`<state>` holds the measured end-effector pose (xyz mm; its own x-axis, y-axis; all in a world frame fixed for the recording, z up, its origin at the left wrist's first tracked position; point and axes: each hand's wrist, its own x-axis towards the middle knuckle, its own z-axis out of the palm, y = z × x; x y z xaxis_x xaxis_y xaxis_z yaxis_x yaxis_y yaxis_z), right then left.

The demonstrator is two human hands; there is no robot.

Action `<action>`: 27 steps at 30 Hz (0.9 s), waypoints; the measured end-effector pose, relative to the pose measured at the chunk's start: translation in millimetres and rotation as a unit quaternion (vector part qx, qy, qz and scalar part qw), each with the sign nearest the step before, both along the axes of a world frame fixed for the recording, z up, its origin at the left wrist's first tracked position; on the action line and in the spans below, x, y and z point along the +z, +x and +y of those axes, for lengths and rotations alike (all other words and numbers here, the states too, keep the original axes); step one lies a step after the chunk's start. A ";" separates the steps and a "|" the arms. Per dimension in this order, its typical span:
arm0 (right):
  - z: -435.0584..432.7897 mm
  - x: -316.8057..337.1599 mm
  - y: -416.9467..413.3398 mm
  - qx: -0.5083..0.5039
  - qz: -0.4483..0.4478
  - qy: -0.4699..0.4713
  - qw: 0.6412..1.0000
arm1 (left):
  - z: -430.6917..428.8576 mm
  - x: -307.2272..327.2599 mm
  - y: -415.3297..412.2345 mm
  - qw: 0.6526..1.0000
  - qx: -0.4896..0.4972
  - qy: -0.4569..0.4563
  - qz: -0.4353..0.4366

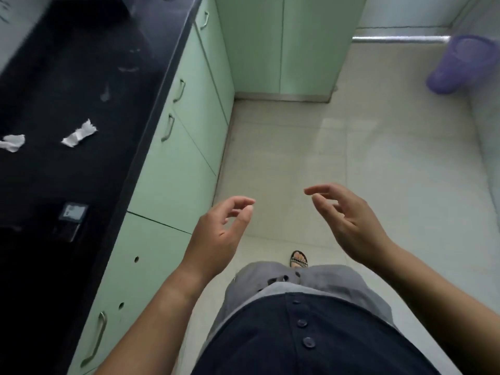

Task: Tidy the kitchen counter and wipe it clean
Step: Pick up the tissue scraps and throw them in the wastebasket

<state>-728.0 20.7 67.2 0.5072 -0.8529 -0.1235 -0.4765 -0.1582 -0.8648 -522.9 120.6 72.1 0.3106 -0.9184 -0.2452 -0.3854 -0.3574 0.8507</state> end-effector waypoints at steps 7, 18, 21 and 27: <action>-105.8 -6.3 89.2 0.129 0.020 0.023 0.991 | -59.4 -7.4 54.6 0.993 0.116 0.027 -0.015; -227.2 -4.8 333.1 0.318 0.003 -0.039 0.947 | -125.5 -41.6 248.1 0.939 0.342 0.012 0.031; -244.6 9.7 406.4 0.375 -0.008 -0.060 0.925 | -125.9 -55.1 299.7 0.919 0.391 0.044 0.004; -237.6 8.1 532.0 0.530 -0.008 -0.068 0.846 | -103.4 -74.7 366.7 0.867 0.479 0.079 -0.113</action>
<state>-196.0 -216.9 75.3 0.9961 0.0749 -0.0473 0.0058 -0.5876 -0.8091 -156.2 17.2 -2.6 0.9686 -0.1731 -0.1787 0.0026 -0.7112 0.7030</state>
